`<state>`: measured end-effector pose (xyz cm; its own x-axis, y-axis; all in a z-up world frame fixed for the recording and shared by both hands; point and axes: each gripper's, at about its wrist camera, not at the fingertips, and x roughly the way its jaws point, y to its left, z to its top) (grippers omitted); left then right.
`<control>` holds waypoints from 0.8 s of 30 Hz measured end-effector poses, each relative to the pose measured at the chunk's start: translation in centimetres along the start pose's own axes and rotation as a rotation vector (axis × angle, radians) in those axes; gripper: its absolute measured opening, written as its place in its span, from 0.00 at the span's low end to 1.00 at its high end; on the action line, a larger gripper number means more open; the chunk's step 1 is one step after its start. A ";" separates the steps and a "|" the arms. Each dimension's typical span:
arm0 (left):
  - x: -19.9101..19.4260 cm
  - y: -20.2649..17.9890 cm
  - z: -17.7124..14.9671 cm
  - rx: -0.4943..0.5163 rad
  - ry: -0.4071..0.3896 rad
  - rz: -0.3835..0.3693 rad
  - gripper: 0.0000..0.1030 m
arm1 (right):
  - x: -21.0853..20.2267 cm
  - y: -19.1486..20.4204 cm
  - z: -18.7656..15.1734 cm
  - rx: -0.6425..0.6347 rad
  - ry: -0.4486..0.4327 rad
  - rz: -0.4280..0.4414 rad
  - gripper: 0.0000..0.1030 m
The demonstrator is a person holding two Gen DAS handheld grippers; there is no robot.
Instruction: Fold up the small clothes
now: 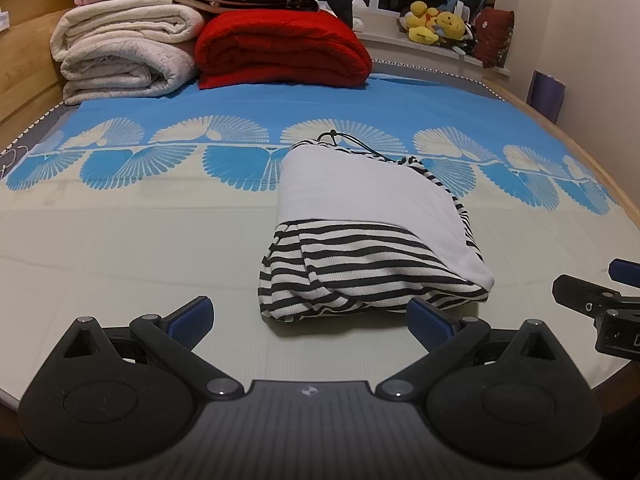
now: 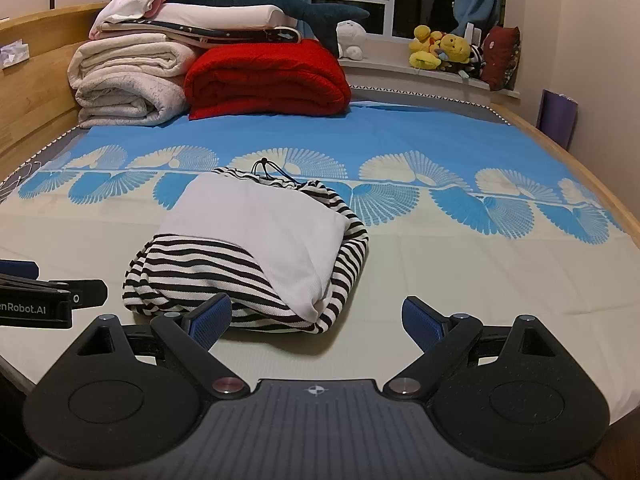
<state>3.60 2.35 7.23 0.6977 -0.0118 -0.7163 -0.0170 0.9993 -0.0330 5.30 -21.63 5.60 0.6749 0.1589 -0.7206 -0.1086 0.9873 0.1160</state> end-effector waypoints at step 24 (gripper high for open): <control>0.1 0.5 0.1 0.019 -0.001 -0.019 1.00 | 0.0 0.0 0.1 -0.002 0.001 0.001 0.90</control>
<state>3.79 2.90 7.20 0.6982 -0.0307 -0.7152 0.0100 0.9994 -0.0331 5.38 -21.60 5.63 0.6742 0.1595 -0.7211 -0.1106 0.9872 0.1149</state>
